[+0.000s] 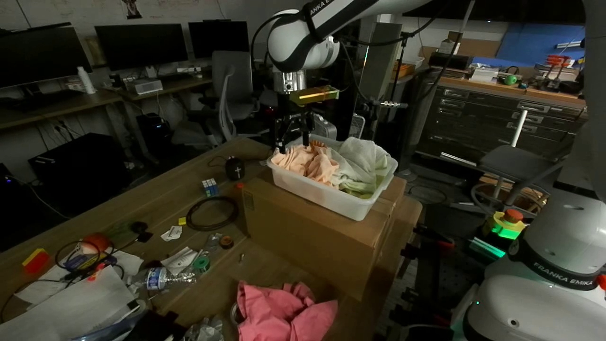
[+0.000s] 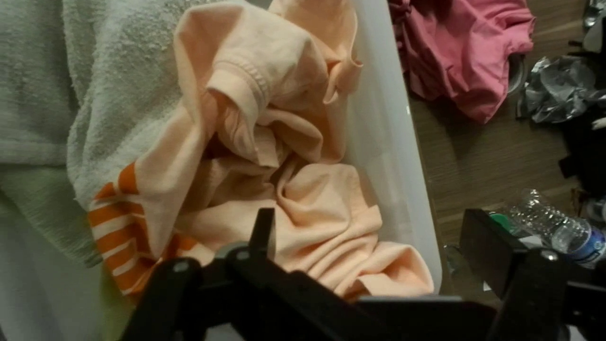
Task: Take the clothing out of the white storage bin and put them on the table
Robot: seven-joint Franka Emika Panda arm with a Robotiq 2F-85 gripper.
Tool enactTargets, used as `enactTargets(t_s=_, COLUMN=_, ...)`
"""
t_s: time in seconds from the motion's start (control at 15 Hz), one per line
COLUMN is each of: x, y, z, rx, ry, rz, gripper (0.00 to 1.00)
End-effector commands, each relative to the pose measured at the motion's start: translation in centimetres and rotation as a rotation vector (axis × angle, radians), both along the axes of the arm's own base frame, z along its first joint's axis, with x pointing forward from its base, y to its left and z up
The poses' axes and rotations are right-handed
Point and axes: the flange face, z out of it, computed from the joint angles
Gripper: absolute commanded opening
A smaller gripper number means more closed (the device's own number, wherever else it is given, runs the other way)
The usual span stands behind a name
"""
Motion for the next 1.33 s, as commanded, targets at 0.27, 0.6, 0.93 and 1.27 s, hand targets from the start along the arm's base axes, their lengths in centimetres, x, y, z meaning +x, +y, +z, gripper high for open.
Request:
enactTargets(t_s=0.27, x=-1.5, y=0.3, z=-0.1, rx=-0.213, ry=0.089, rz=0.292, gripper=1.0)
enactTargets(t_s=0.6, x=-1.7, y=0.7, z=-1.1, rx=-0.249, ry=0.086, rz=0.468, gripper=1.0)
enactTargets(t_s=0.93, x=-2.6, y=-1.2, z=-2.2, rx=-0.205, ry=0.079, rz=0.543, gripper=1.0)
enactTargets(t_s=1.27, x=-3.7, y=-4.7, z=-3.6, rx=-0.135, ry=0.053, rz=0.567, gripper=1.0)
